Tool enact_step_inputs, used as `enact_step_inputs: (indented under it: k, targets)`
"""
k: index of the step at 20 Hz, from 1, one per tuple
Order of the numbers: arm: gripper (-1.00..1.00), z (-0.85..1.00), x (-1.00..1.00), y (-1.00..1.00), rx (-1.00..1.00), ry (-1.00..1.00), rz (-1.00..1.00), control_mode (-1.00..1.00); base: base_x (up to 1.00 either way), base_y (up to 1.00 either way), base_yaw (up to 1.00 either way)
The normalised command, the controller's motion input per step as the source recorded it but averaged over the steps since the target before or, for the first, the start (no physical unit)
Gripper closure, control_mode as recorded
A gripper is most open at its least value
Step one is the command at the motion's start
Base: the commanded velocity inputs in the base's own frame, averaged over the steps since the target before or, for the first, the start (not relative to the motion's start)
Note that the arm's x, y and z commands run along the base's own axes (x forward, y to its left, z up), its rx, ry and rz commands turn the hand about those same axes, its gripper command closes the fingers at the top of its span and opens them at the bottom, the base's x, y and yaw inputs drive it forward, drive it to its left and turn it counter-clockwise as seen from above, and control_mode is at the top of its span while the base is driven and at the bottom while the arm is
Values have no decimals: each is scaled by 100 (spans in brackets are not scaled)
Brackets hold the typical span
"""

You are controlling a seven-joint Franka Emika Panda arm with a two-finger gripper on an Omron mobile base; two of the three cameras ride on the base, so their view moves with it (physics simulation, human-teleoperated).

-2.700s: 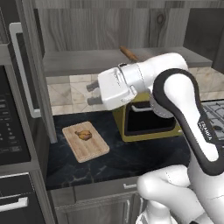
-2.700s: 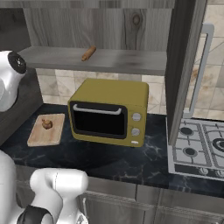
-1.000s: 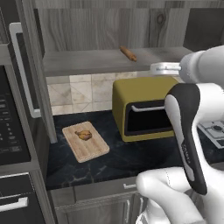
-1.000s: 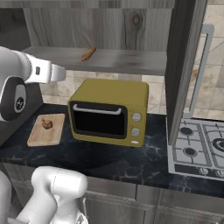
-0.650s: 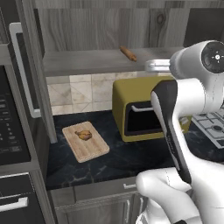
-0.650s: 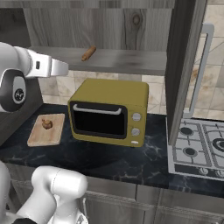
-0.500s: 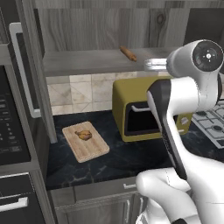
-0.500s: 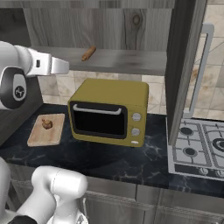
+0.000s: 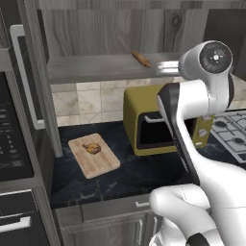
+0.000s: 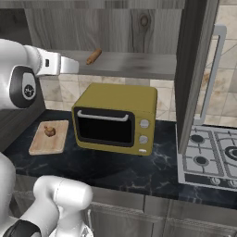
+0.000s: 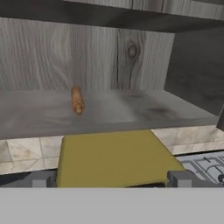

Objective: Open the cabinet, retrieve the rolling pin, and place it next to the meat on the cutting board to prepare for tenderizing.

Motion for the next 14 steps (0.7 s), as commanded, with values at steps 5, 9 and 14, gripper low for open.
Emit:
enact_step_inputs:
  k: [5,9,14]
  targets:
    - [-100,1,21,0,0,-1,0,-100,0,0,0]
    - [-100,0,3,0,0,-10,0,-100,0,0,0]
    - [-100,0,0,0,0,-8,0,-100,0,0,0]
